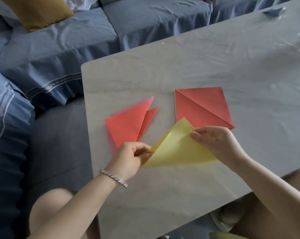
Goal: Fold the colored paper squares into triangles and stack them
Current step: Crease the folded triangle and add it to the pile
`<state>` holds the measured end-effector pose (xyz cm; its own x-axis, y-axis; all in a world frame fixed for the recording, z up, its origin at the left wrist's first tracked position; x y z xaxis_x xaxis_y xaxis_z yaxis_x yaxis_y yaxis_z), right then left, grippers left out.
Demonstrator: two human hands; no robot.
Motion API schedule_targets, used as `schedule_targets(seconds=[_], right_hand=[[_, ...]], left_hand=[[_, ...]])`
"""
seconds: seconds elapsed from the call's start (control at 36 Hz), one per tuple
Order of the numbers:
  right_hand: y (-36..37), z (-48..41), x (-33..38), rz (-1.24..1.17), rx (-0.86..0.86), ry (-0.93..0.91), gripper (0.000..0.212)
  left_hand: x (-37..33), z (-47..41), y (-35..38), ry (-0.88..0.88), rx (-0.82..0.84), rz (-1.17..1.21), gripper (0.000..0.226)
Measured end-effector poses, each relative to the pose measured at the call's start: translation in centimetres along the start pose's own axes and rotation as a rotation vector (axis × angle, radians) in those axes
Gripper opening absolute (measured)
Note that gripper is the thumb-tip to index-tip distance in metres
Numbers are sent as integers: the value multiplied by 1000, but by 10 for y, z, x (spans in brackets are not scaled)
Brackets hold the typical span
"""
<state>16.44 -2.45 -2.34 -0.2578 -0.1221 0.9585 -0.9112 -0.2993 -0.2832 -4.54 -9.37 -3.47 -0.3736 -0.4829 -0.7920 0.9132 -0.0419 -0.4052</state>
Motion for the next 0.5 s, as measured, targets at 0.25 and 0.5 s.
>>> schedule_targets(seconds=[0.25,0.5], right_hand=[[2,12,16,-44,-83,-48,15],[13,18,41,-36,-103,-155,21]], left_hand=[[-32,17,-10,114,-149,-12,11],[-66,35,-6,372,-408,1,36]])
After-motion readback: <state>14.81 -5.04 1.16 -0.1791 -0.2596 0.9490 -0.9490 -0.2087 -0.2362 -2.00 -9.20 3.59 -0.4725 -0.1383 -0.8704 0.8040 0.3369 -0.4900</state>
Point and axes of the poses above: each hand's wrist, its own z-axis away from the middle knuckle, its own y-axis out of the palm, x = y × z, the point moved 5 cm from there along -z, towards the middle knuckle, and after that the axes turned 9 degrees about -y, right-handed, at the moved point
